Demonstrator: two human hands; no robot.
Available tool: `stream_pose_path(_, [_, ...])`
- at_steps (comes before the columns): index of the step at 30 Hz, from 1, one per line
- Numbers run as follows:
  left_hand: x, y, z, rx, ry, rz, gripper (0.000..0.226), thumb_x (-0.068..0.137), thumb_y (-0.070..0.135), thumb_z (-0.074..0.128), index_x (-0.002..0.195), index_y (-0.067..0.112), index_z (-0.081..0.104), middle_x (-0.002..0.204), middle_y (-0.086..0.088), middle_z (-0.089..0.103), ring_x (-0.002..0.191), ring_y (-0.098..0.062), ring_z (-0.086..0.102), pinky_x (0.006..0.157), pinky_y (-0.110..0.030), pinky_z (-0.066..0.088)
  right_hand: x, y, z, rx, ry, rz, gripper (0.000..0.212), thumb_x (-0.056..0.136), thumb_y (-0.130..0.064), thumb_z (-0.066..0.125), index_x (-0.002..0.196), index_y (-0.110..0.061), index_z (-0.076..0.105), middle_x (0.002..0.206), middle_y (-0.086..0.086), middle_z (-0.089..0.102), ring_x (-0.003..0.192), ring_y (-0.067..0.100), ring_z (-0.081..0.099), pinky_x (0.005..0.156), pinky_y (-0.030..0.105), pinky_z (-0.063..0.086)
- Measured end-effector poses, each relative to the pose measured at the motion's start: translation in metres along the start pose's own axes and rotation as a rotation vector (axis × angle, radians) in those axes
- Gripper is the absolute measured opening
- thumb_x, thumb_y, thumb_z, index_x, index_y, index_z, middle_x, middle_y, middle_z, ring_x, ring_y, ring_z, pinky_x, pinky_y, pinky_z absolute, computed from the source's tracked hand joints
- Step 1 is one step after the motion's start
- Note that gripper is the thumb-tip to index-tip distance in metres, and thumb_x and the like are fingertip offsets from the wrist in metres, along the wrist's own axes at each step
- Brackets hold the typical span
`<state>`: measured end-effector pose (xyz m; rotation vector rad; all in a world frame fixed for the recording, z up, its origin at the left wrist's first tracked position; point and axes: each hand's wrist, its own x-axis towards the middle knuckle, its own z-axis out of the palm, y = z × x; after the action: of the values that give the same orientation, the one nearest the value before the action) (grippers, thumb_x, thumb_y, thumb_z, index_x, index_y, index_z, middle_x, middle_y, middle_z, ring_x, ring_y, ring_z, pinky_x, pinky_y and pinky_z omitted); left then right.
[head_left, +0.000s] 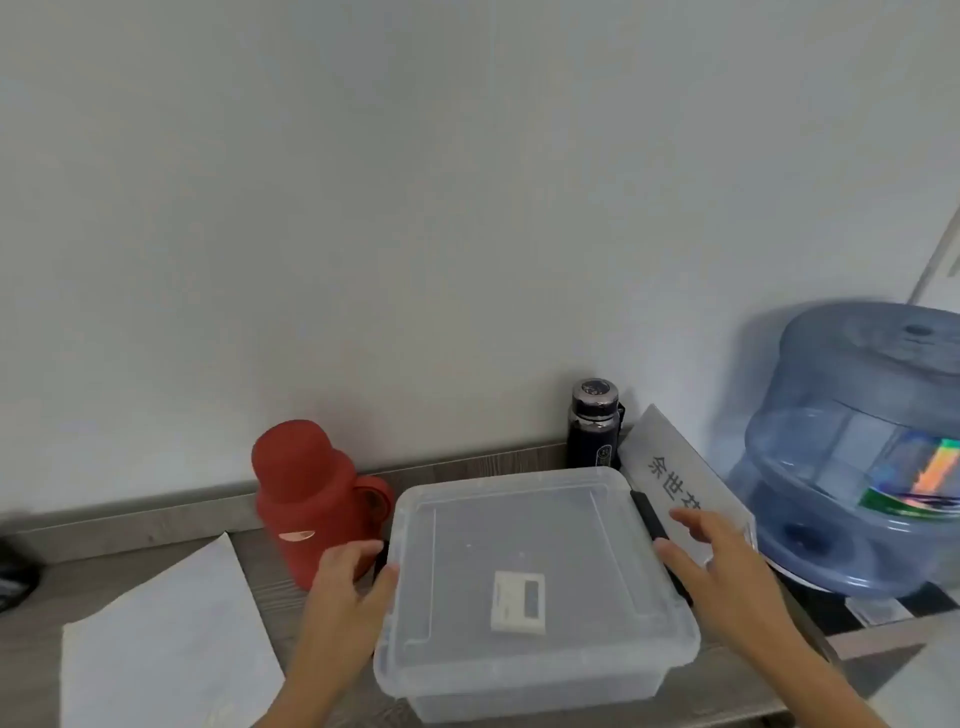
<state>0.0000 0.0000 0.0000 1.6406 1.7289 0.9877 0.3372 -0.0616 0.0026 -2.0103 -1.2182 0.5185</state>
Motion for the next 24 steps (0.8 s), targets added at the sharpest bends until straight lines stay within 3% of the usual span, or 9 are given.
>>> stream_pose_path(3, [0.013, -0.002, 0.011, 0.063, -0.054, -0.053, 0.044, 0.090, 0.027, 0.057, 0.131, 0.014, 0.048, 0.130, -0.009, 0.048, 0.105, -0.017, 0.048, 0.091, -0.033, 0.041, 0.010, -0.007, 0.009, 0.120, -0.126, 0.061, 0.058, 0.087, -0.035, 0.061, 0.137, -0.020, 0.037, 0.133, 0.005, 0.051, 0.105, 0.017, 0.051, 0.094, 0.049, 0.047])
stream_pose_path(6, [0.018, -0.007, 0.020, -0.020, -0.141, -0.176, 0.056, 0.092, 0.030, 0.054, 0.142, 0.013, 0.034, 0.138, -0.010, 0.046, 0.115, -0.025, 0.049, 0.095, -0.039, 0.041, 0.012, -0.008, 0.020, 0.162, -0.190, 0.142, 0.056, 0.088, -0.034, 0.059, 0.137, -0.019, 0.036, 0.124, 0.005, 0.056, 0.101, 0.020, 0.054, 0.092, 0.047, 0.048])
stream_pose_path(11, [0.022, -0.016, 0.026, -0.192, -0.097, -0.295, 0.053, 0.090, 0.032, 0.057, 0.136, 0.009, 0.042, 0.131, -0.011, 0.054, 0.116, -0.029, 0.053, 0.096, -0.043, 0.046, 0.011, -0.007, 0.026, 0.120, -0.182, 0.150, 0.045, 0.089, -0.034, 0.056, 0.129, -0.017, 0.045, 0.115, 0.003, 0.059, 0.103, 0.025, 0.057, 0.091, 0.050, 0.049])
stream_pose_path(17, [0.020, -0.012, 0.020, -0.221, -0.085, -0.265, 0.032, 0.089, 0.023, 0.060, 0.114, 0.004, 0.056, 0.104, -0.011, 0.065, 0.084, -0.021, 0.062, 0.065, -0.031, 0.050, 0.006, -0.021, 0.021, 0.007, -0.220, 0.109, 0.042, 0.094, -0.030, 0.050, 0.131, -0.013, 0.042, 0.112, 0.004, 0.055, 0.097, 0.021, 0.051, 0.090, 0.043, 0.045])
stream_pose_path(20, [0.011, -0.012, 0.011, -0.212, -0.092, -0.259, 0.024, 0.088, 0.022, 0.060, 0.106, 0.006, 0.057, 0.098, -0.011, 0.065, 0.085, -0.026, 0.062, 0.073, -0.041, 0.054, -0.009, -0.026, 0.022, -0.039, -0.200, 0.092, 0.043, 0.094, -0.029, 0.050, 0.132, -0.011, 0.041, 0.122, 0.011, 0.057, 0.101, 0.027, 0.054, 0.092, 0.045, 0.045])
stream_pose_path(22, [0.002, -0.013, 0.003, -0.194, -0.095, -0.242, 0.026, 0.089, 0.021, 0.058, 0.112, 0.011, 0.050, 0.100, -0.003, 0.060, 0.088, -0.021, 0.059, 0.075, -0.037, 0.050, -0.024, -0.029, 0.024, -0.052, -0.192, 0.083, 0.043, 0.094, -0.028, 0.051, 0.133, -0.012, 0.041, 0.123, 0.011, 0.056, 0.106, 0.030, 0.054, 0.093, 0.046, 0.044])
stream_pose_path(24, [-0.010, -0.018, -0.007, -0.153, -0.090, -0.236, 0.030, 0.091, 0.020, 0.055, 0.118, 0.015, 0.043, 0.101, 0.001, 0.056, 0.090, -0.019, 0.056, 0.077, -0.035, 0.046, -0.041, -0.031, 0.027, -0.065, -0.197, 0.070, 0.041, 0.093, -0.029, 0.051, 0.131, -0.013, 0.042, 0.117, 0.009, 0.058, 0.098, 0.026, 0.054, 0.091, 0.046, 0.046])
